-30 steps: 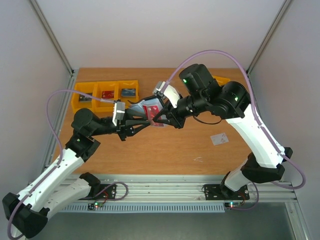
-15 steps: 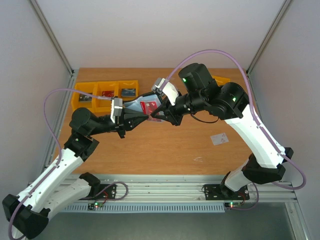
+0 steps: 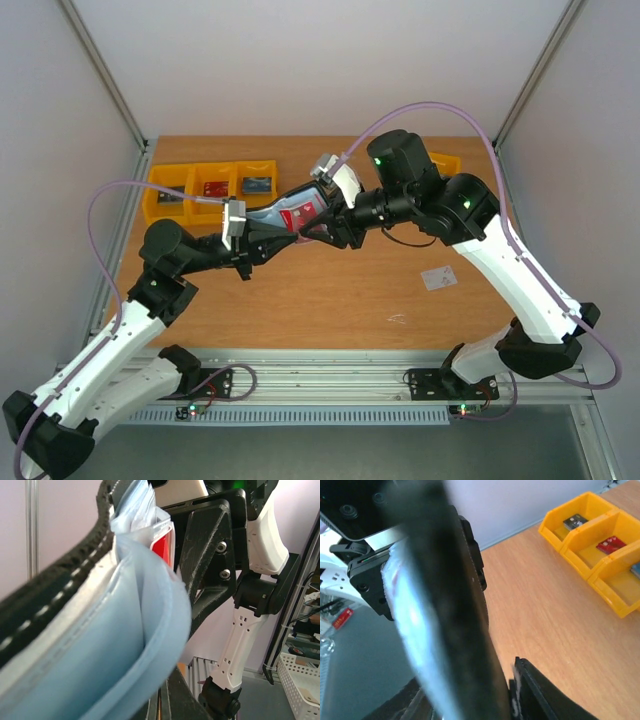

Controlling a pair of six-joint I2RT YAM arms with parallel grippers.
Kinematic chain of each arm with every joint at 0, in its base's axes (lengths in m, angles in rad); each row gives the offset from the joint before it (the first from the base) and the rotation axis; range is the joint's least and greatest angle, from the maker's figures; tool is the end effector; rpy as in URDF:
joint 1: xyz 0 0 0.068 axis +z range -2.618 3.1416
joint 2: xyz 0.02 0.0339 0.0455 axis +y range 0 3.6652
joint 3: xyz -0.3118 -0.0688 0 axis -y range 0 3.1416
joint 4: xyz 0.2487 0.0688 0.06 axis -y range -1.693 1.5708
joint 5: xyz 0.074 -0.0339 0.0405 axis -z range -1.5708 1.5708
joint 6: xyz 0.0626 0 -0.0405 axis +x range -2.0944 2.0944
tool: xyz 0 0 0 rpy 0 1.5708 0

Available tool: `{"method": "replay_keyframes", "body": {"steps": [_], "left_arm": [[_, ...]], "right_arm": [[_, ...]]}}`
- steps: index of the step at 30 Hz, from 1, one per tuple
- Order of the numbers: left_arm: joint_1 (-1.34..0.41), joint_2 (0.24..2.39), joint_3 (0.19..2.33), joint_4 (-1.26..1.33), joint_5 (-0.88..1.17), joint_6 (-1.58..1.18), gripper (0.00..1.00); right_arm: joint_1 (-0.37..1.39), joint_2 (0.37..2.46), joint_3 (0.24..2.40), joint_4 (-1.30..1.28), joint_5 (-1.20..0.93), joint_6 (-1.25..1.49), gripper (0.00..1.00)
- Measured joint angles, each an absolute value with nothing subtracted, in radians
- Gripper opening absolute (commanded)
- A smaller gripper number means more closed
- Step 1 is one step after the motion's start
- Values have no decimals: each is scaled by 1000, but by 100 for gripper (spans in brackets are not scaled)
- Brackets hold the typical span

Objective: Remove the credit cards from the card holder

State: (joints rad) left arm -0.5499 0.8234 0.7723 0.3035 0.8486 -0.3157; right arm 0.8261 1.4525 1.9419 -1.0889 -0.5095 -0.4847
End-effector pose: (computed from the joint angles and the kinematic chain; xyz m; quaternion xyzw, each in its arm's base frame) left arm 0.1214 -0.1295 0.4182 0.3884 0.5163 -0.5310 0.5482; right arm 0.1678 0.2271 0.5204 -0.6149 0.6068 0.2964 0.4073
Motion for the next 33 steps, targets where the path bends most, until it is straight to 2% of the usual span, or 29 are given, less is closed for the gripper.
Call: {"method": "replay_keyframes", "body": {"steps": [9,12,15,17,33], "left_arm": [[-551,823,772,289,815,-292,0],[-551,822,772,289,821,-291,0],[-551,822,772,292,845,-290,20],[-550,822,772,297,854,-287,25],[-520,825,800,349,878,-379,25]], "right_arm": [[813,1460,1946,-1092,-584,-464,2],[812,1460,1946,-1096,-599,-471,1],[811,1460,1946,-1105,-612,-474,1],[811,1460,1946,-1107,-624,-474,1],[807,1462,1960,-1088,-642,-492,1]]}}
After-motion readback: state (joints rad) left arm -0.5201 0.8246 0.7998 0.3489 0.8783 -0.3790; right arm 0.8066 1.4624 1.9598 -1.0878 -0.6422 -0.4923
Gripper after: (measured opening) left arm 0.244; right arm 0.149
